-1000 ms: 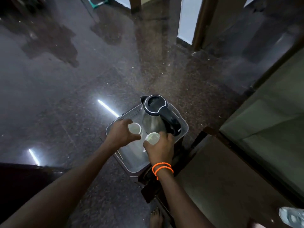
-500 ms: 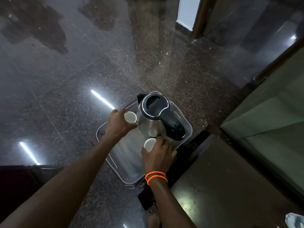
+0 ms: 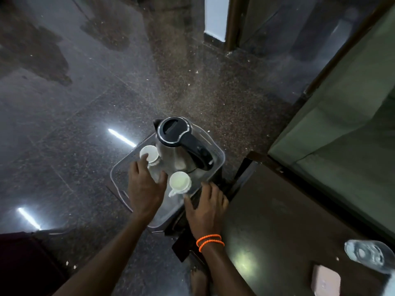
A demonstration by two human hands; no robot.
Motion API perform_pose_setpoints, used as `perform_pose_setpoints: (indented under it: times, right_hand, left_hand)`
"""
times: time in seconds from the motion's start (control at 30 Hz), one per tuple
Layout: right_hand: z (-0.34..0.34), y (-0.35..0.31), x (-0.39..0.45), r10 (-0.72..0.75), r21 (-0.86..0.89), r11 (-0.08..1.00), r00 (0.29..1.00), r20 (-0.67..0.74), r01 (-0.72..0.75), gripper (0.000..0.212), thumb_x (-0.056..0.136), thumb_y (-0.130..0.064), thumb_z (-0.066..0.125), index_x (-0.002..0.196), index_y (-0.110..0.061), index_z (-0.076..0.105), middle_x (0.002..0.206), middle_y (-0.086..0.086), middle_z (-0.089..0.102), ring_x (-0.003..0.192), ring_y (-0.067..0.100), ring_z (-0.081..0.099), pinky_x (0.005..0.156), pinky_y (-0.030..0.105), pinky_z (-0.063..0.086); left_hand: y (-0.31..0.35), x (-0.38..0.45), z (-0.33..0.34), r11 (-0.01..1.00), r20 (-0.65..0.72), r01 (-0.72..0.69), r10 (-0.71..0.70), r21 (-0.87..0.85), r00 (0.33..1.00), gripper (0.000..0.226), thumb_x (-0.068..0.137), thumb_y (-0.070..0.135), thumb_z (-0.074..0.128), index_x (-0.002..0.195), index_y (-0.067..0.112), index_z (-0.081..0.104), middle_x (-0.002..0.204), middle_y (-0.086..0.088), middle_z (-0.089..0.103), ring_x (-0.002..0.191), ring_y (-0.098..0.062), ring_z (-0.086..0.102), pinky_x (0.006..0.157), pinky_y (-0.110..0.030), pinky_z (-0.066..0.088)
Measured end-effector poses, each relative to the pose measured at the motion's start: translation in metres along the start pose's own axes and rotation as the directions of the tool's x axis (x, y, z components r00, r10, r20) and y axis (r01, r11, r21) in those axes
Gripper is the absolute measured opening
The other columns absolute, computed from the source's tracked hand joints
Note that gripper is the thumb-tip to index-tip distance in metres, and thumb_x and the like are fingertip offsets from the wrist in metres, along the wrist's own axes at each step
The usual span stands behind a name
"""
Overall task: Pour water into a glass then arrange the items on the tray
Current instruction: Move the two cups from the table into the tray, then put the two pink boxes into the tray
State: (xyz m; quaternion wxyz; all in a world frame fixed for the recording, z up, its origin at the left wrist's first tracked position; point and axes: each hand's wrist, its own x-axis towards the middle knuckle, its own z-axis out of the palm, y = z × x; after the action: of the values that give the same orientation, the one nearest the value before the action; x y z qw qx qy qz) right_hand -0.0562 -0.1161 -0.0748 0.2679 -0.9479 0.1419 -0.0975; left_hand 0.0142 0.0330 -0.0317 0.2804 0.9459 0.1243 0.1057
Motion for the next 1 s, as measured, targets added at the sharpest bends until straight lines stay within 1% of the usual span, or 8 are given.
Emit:
perform_pose_setpoints:
  times: [0.13,0.23,0.37,0.47,0.67,0.77,0.9,1.0]
  right_hand:
    - [-0.036,0.063,-0.030,0.081,-0.093,0.993,0.996,0.046,-0.077,0.050,0.089,-0.058,0.056,0.123,-0.021,0.055,0.122,0.004,0.058,0.109,0.028,0.055,0.096,0.045,0.040]
    - [-0.070,0.121,-0.057,0.158,-0.169,0.975,0.986,0.055,-0.146,0.049,0.090,-0.055,0.056,0.124,-0.021,0.055,0.120,0.004,0.059,0.104,0.027,0.056,0.090,0.044,0.043]
    - [-0.117,0.200,-0.094,0.313,-0.264,0.918,0.949,0.023,-0.296,0.040,0.087,-0.050,0.058,0.115,-0.021,0.059,0.110,0.005,0.062,0.099,0.030,0.058,0.084,0.044,0.040]
    - [-0.153,0.253,-0.124,0.419,-0.279,0.871,0.908,-0.011,-0.405,0.033,0.083,-0.045,0.062,0.104,-0.021,0.059,0.103,0.006,0.061,0.095,0.033,0.058,0.082,0.046,0.044]
    - [-0.207,0.341,-0.191,0.590,-0.244,0.767,0.802,-0.097,-0.594,0.035,0.077,-0.035,0.067,0.107,-0.016,0.062,0.105,0.010,0.063,0.095,0.037,0.060,0.083,0.047,0.051]
    - [-0.220,0.377,-0.218,0.661,-0.210,0.716,0.743,-0.103,-0.666,0.045,0.078,-0.041,0.068,0.114,-0.016,0.061,0.117,0.014,0.061,0.104,0.039,0.060,0.088,0.048,0.049]
    - [-0.222,0.412,-0.234,0.711,-0.150,0.689,0.702,-0.050,-0.709,0.071,0.068,-0.057,0.072,0.126,-0.019,0.056,0.124,0.011,0.056,0.112,0.036,0.055,0.091,0.046,0.048]
    - [-0.217,0.429,-0.233,0.727,-0.087,0.685,0.685,0.031,-0.723,0.088,0.062,-0.059,0.078,0.137,-0.023,0.048,0.137,0.008,0.051,0.124,0.033,0.050,0.100,0.044,0.044]
  left_hand:
    - [0.050,-0.066,0.017,0.996,0.142,-0.092,0.094,-0.018,0.985,0.054,0.083,0.028,0.074,0.133,0.023,0.052,0.122,-0.005,0.058,0.109,-0.027,0.060,0.078,-0.043,0.057]
    - [0.095,-0.121,0.045,0.983,0.296,-0.173,0.185,-0.068,0.937,0.048,0.084,0.027,0.073,0.128,0.022,0.055,0.120,-0.005,0.056,0.107,-0.032,0.062,0.079,-0.047,0.057]
    - [0.154,-0.195,0.091,0.934,0.501,-0.319,0.357,-0.164,0.788,0.048,0.085,0.030,0.070,0.131,0.025,0.057,0.123,0.002,0.058,0.114,-0.022,0.063,0.087,-0.043,0.058]
    - [0.189,-0.251,0.124,0.889,0.604,-0.412,0.442,-0.199,0.663,0.047,0.085,0.032,0.069,0.130,0.026,0.057,0.121,0.005,0.058,0.110,-0.019,0.065,0.085,-0.041,0.058]
    - [0.231,-0.345,0.173,0.780,0.759,-0.576,0.524,-0.245,0.387,0.062,0.070,0.041,0.077,0.127,0.024,0.059,0.120,-0.001,0.059,0.112,-0.028,0.060,0.090,-0.043,0.054]
    - [0.236,-0.377,0.192,0.681,0.804,-0.709,0.518,-0.183,0.290,0.082,0.064,0.056,0.077,0.135,0.024,0.056,0.126,-0.002,0.057,0.118,-0.029,0.056,0.094,-0.043,0.047]
    - [0.233,-0.399,0.213,0.582,0.821,-0.803,0.514,-0.123,0.247,0.102,0.058,0.063,0.078,0.145,0.018,0.048,0.134,-0.007,0.052,0.122,-0.031,0.050,0.097,-0.046,0.044]
    - [0.235,-0.403,0.224,0.524,0.821,-0.847,0.520,-0.089,0.235,0.100,0.061,0.057,0.079,0.145,0.015,0.044,0.135,-0.009,0.048,0.122,-0.032,0.047,0.095,-0.046,0.045]
